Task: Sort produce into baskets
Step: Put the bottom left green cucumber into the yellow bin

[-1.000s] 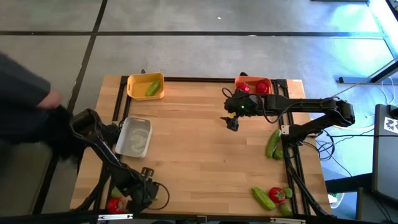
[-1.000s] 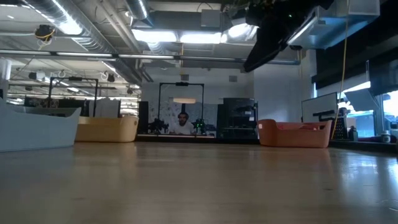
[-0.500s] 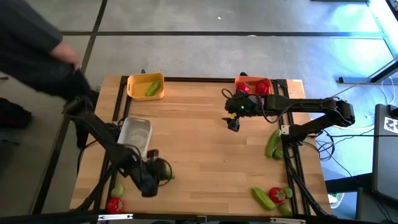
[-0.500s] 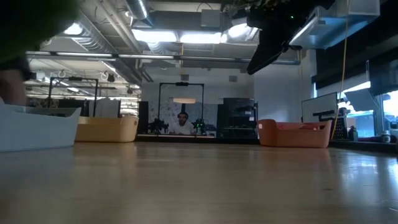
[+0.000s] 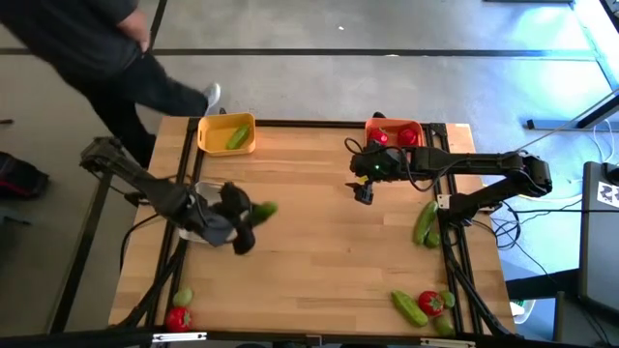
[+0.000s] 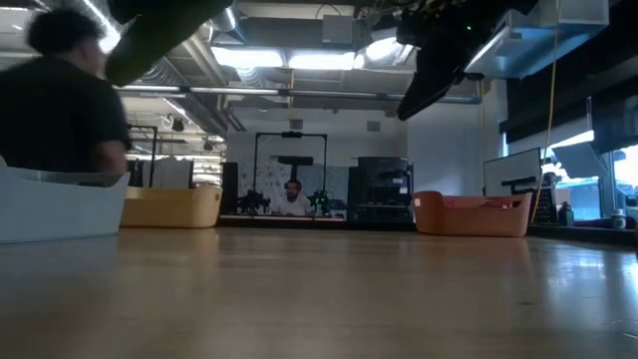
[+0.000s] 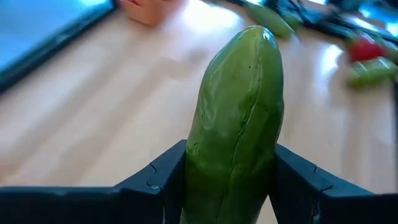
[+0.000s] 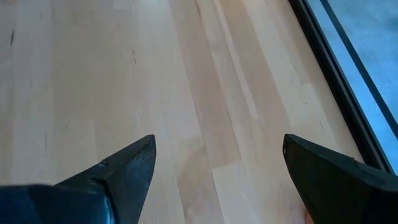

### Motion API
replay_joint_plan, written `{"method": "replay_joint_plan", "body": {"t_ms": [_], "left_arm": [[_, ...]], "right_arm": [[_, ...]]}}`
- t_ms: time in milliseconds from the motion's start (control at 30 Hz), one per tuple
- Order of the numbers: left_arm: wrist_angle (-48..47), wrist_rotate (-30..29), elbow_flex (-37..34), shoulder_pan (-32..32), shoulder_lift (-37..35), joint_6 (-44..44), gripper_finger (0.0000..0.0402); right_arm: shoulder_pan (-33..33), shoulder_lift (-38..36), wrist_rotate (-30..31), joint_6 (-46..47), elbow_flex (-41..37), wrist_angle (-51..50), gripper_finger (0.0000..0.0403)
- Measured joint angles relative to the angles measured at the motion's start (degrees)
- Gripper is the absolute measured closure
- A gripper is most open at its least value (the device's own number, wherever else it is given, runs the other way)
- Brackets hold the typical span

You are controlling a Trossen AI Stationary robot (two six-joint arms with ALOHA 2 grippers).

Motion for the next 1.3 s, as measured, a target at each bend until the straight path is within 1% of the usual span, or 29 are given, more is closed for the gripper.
{"method": "replay_joint_plan", "body": {"t_ms": [233, 367, 467, 600, 800, 933, 1067, 1300], "left_arm": [[-6.03, -7.26, 0.0, 9.17, -4.26, 0.0, 0.0227], [-8.02, -10.03, 0.0, 15.71, -5.16, 0.55, 0.0214], [-8.71, -10.15, 0.0, 20.75, -5.08, 4.61, 0.0206], [-8.7, -10.15, 0.0, 27.24, -5.08, 9.46, 0.0206], [-8.68, -10.14, 0.0, 36.5, -4.92, 17.67, 0.0208], [-8.41, -10.15, -0.04, 42.5, -4.88, 21.05, 0.0208], [-6.73, -10.09, -1.37, 48.43, -4.88, 23.43, 0.0208], [2.59, -9.54, -6.96, 58.28, -4.55, 28.75, 0.0208]], "right_arm": [[0.0, 0.0, 0.12, 0.02, 0.0, -0.33, 0.0064], [0.02, 0.0, 1.24, 0.04, 0.0, -0.31, 0.0064], [0.0, 0.0, 3.2, 0.02, 0.0, -0.31, 0.0064], [0.0, 0.0, 4.47, -0.02, 0.0, -0.28, 0.0064], [0.0, 0.0, 4.62, -0.02, 0.0, -0.28, 0.0064], [0.0, 0.0, 4.62, -0.02, 0.0, 0.06, 0.0064], [0.0, 0.0, 4.62, -0.02, 0.0, 1.62, 0.0064], [0.0, 0.95, 4.64, -1.5, 0.0, 3.67, 0.0064]]}}
